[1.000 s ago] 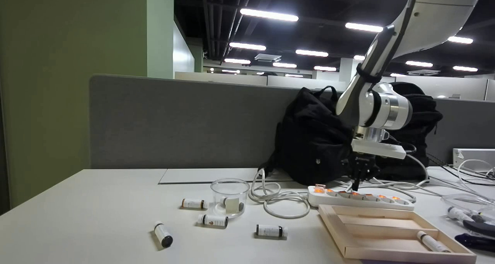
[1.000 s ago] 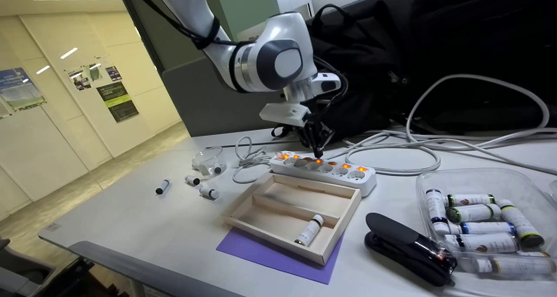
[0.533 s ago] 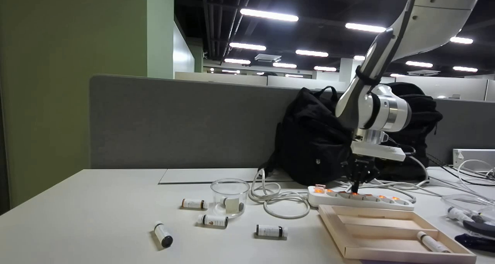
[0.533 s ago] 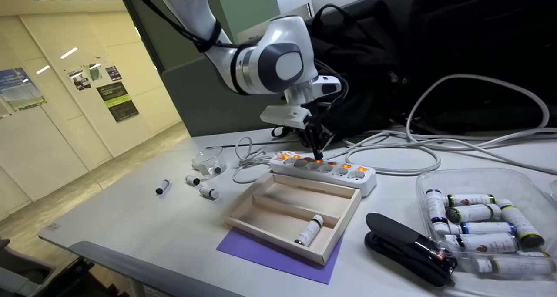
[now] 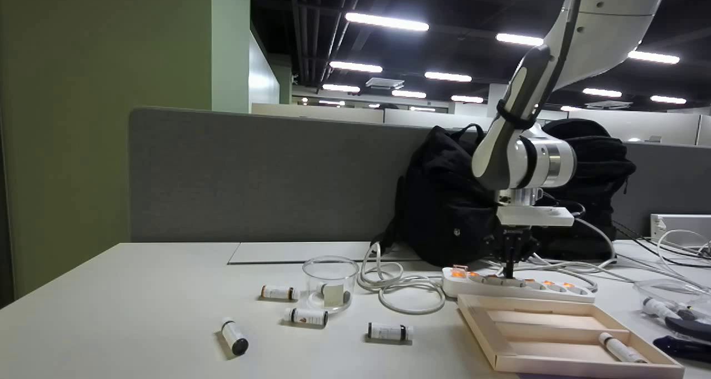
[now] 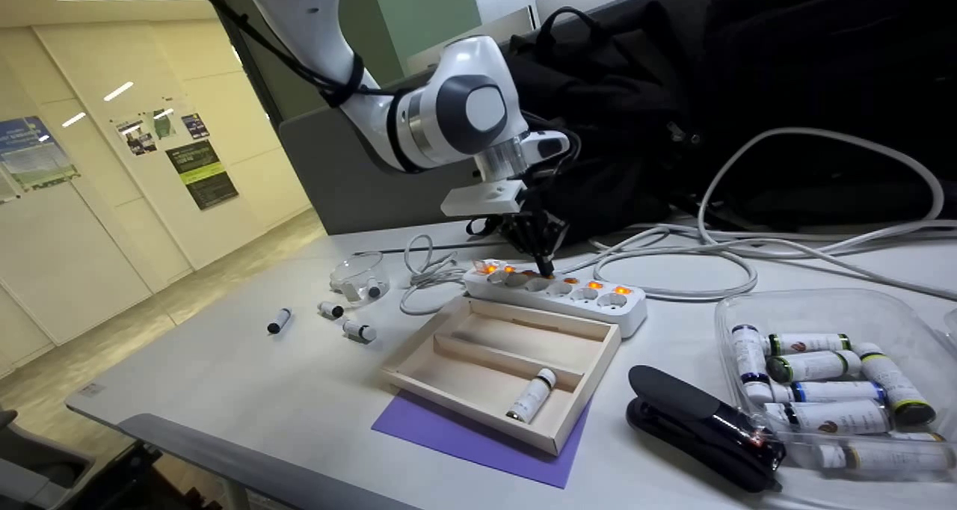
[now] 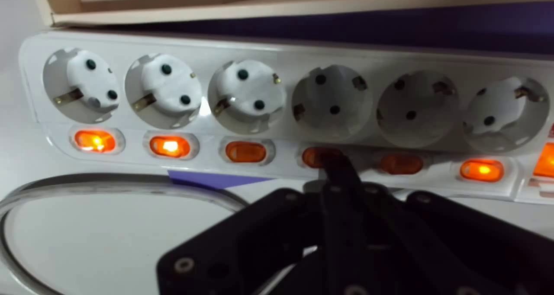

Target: Turn off the fourth switch on the extension cable

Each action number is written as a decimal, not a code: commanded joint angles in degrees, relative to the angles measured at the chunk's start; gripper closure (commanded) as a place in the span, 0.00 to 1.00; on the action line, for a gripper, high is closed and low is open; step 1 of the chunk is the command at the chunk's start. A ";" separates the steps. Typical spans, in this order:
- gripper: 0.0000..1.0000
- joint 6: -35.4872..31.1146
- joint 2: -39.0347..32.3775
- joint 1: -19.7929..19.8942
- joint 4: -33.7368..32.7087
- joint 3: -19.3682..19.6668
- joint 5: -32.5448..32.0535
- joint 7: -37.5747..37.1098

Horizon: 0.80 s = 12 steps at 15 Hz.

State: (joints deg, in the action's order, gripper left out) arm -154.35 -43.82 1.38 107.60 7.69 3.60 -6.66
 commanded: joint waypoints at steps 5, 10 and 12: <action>0.95 3.82 7.06 -3.14 -0.95 2.35 -2.13 -4.08; 0.57 10.58 10.87 -1.65 -2.01 0.64 -2.48 -3.15; 0.69 11.80 12.70 -1.35 -1.82 0.28 -2.43 -2.92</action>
State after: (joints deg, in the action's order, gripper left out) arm -142.63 -31.20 -1.06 105.86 9.12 2.13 -9.00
